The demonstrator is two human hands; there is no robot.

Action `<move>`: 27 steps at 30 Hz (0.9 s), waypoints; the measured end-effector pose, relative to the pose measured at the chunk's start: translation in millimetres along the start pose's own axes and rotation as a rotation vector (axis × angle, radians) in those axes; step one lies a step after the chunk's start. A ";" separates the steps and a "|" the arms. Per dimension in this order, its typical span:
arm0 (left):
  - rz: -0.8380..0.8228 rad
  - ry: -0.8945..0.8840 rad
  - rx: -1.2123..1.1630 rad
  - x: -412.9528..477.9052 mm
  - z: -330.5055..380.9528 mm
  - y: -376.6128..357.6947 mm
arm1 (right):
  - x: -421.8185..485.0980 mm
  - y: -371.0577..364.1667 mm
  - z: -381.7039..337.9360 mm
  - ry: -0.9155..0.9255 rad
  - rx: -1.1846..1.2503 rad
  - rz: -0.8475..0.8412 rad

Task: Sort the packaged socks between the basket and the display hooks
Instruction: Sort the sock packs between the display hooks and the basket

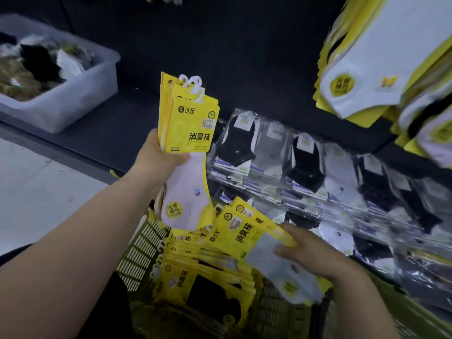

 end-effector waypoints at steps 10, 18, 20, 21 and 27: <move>0.019 -0.173 0.107 11.4 32.9 -1.0 | -36.8 77.4 -60.6 0.196 0.386 0.272; -0.307 0.073 -0.481 13.8 76.2 -50.5 | 0.7 93.1 -157.1 0.417 0.876 0.428; -0.301 0.041 -0.476 18.0 85.6 -53.2 | 3.9 104.8 -171.4 0.436 0.772 0.518; -0.306 0.025 -0.484 17.5 88.8 -54.2 | 5.8 108.4 -177.1 0.432 0.732 0.532; -0.254 0.001 -0.629 20.0 97.3 -56.6 | 5.3 123.0 -195.9 0.474 0.499 0.699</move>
Point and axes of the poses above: each hand's wrist, its own x-axis towards the middle knuckle, its own y-axis out of the back of the hand, z = x × y, the point moved 4 cm from there along x, towards the middle knuckle, and after that the axes turned 5 degrees about -y, right-handed, at the moved point
